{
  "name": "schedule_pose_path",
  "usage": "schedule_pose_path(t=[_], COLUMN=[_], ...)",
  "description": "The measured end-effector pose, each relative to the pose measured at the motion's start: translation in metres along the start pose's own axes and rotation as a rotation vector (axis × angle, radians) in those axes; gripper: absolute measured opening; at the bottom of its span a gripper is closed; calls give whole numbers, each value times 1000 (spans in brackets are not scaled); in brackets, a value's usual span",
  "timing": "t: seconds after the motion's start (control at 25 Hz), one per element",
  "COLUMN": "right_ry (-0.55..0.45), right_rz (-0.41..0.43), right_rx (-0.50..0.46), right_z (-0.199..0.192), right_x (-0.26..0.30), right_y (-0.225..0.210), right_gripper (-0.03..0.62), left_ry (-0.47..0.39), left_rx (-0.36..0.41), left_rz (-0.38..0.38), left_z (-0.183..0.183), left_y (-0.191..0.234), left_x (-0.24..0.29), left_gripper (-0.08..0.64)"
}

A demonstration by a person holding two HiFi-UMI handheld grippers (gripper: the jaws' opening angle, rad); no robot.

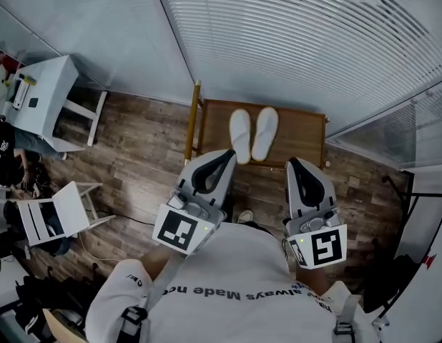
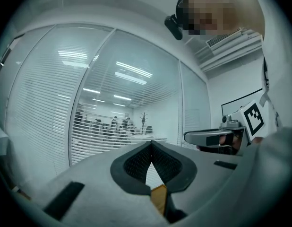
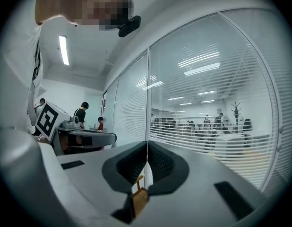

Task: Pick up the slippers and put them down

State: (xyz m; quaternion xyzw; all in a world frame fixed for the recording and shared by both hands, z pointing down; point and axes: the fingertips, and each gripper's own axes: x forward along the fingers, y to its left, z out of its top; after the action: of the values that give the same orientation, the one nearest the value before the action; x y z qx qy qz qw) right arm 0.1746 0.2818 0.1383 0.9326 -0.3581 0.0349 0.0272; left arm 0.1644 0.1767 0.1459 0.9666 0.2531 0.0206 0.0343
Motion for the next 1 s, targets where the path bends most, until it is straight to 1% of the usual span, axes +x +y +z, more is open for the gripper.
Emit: schedule_pose_path(t=[0.12,0.24,0.48,0.72,0.84,1.0], right_ry=[2,2,-2,0,7,27], right_rz=[-3,-8,-29,-44,-37,-21], right_rx=[-3,-9,-14,-10,-3,-5], right_z=[2,5,5,2,1,-5], right_x=[29,55,86,97,102,106], right_y=[-1,-1,-5,-22,-33,-44], right_gripper=[15,15,15,15,15,15], left_ry=[25,25,31,42,60,64], left_rx=[-23,-29,-40,-48,-47,-63], left_rz=[4,7,-1,-5,7,23], left_z=[-2,-3,-5,-8,-13,-18], left_y=[26,51,78,84,87,88], left_x=[8,16,28,48,60,73], left_gripper=[11,11,11,11,11,11])
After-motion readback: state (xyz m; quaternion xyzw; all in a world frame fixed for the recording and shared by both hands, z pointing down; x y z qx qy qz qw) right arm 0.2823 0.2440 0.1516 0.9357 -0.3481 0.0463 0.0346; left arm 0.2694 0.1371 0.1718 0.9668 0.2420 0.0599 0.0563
